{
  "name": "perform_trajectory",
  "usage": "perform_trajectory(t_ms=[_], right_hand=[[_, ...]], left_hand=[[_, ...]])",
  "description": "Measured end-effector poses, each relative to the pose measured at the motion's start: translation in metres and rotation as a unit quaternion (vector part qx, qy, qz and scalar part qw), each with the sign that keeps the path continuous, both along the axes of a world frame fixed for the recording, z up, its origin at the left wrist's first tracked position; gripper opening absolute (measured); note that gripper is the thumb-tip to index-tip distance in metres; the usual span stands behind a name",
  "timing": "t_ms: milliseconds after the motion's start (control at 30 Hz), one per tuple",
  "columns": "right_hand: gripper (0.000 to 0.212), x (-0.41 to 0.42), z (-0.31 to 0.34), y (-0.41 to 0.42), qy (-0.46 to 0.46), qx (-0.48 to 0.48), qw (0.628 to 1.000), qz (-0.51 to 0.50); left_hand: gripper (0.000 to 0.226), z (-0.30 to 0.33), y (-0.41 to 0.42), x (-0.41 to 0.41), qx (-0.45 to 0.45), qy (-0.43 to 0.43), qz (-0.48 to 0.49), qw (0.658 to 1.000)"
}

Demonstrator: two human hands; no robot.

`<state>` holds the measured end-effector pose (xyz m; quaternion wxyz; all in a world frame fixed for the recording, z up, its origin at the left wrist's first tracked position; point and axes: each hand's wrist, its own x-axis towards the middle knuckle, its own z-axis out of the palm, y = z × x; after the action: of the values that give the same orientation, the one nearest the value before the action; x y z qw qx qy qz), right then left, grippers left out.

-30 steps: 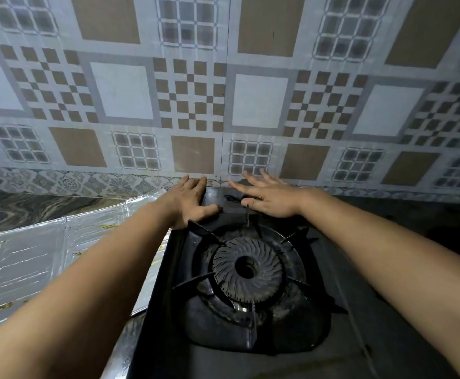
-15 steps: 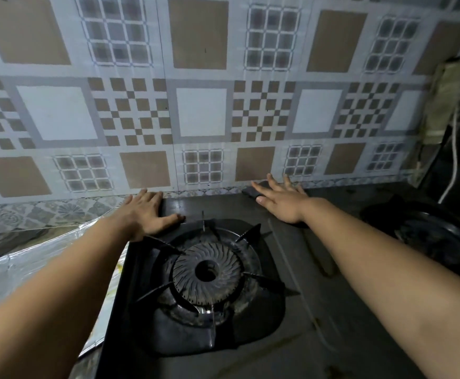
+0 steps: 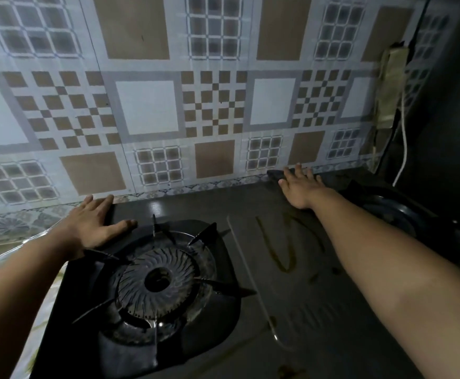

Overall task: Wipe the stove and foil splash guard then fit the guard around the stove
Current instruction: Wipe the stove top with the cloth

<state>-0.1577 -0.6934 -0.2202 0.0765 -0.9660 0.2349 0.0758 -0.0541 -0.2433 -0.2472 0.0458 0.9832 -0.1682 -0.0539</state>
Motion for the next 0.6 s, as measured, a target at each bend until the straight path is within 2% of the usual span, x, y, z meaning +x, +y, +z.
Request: perform_trajectory(t_ms=[167, 367, 600], right_hand=[[0.063, 0.010, 0.006, -0.022, 0.041, -0.013, 0.998, -0.051], [0.064, 0.008, 0.008, -0.059, 0.044, -0.021, 0.996, -0.080], [0.068, 0.015, 0.013, -0.086, 0.088, -0.095, 0.976, -0.174]], left_hand=[[0.135, 0.001, -0.001, -0.002, -0.013, 0.002, 0.006, 1.000], [0.135, -0.002, 0.001, 0.004, -0.029, -0.007, 0.008, 1.000], [0.137, 0.001, -0.004, 0.003, -0.021, 0.008, 0.024, 0.999]])
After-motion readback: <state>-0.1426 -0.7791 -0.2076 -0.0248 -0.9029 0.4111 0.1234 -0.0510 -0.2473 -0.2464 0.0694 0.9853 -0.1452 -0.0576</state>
